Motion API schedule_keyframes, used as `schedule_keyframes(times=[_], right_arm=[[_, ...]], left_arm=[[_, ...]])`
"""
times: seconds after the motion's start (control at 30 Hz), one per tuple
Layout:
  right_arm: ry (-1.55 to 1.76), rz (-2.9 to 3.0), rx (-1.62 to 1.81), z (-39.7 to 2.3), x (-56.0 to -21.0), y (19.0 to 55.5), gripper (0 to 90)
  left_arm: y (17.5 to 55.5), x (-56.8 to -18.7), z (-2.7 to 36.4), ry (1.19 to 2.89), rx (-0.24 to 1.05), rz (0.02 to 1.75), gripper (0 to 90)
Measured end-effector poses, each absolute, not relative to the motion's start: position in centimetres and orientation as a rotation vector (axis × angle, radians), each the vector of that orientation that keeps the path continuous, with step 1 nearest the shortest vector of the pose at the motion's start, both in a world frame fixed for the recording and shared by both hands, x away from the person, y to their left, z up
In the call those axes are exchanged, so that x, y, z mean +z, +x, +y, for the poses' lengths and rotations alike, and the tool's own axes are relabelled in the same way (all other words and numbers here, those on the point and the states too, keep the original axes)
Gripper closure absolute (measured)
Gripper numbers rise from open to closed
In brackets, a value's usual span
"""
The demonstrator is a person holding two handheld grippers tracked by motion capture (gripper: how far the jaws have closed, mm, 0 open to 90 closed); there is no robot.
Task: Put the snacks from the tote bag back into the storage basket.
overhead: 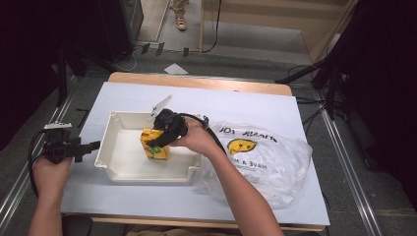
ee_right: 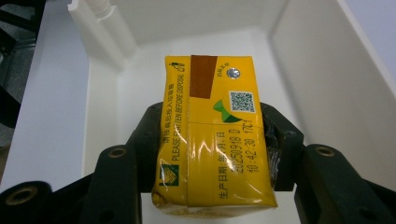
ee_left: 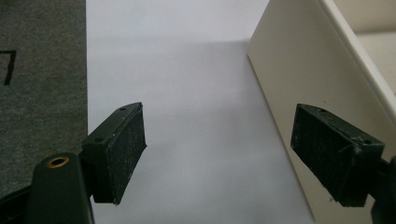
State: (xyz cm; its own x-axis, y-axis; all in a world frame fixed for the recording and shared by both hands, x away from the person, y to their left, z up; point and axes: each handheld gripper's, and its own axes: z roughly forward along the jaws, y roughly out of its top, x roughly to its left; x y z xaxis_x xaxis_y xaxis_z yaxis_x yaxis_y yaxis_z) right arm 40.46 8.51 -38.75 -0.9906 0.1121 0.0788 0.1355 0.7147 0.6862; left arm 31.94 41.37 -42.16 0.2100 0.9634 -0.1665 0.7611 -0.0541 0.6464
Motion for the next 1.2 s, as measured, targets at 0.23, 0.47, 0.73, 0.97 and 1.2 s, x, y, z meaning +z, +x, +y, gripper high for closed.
schedule_keyframes(times=[0.23, 0.47, 0.73, 0.97, 1.2], right_arm=[[-0.21, -2.873, -1.149, 8.1, -38.9, 40.6, 51.3], [-0.205, -2.871, -1.13, 7.8, -39.0, 40.6, 51.3], [-0.149, -2.894, -1.13, 7.5, -39.1, 40.5, 51.3], [-0.154, -2.885, -1.126, 7.3, -39.2, 40.6, 51.0], [-0.085, -2.913, -1.132, 7.3, -39.2, 40.0, 51.0]], left_arm=[[31.9, -42.2, 41.4, 1.867, 0.412, 1.597, 18.7], [31.9, -42.1, 41.4, 1.868, 0.413, 1.597, 18.7], [31.9, -42.2, 41.4, 1.863, 0.415, 1.6, 18.7], [31.9, -42.1, 41.3, 1.868, 0.415, 1.599, 18.7], [32.0, -42.2, 41.2, 1.867, 0.414, 1.599, 18.7]])
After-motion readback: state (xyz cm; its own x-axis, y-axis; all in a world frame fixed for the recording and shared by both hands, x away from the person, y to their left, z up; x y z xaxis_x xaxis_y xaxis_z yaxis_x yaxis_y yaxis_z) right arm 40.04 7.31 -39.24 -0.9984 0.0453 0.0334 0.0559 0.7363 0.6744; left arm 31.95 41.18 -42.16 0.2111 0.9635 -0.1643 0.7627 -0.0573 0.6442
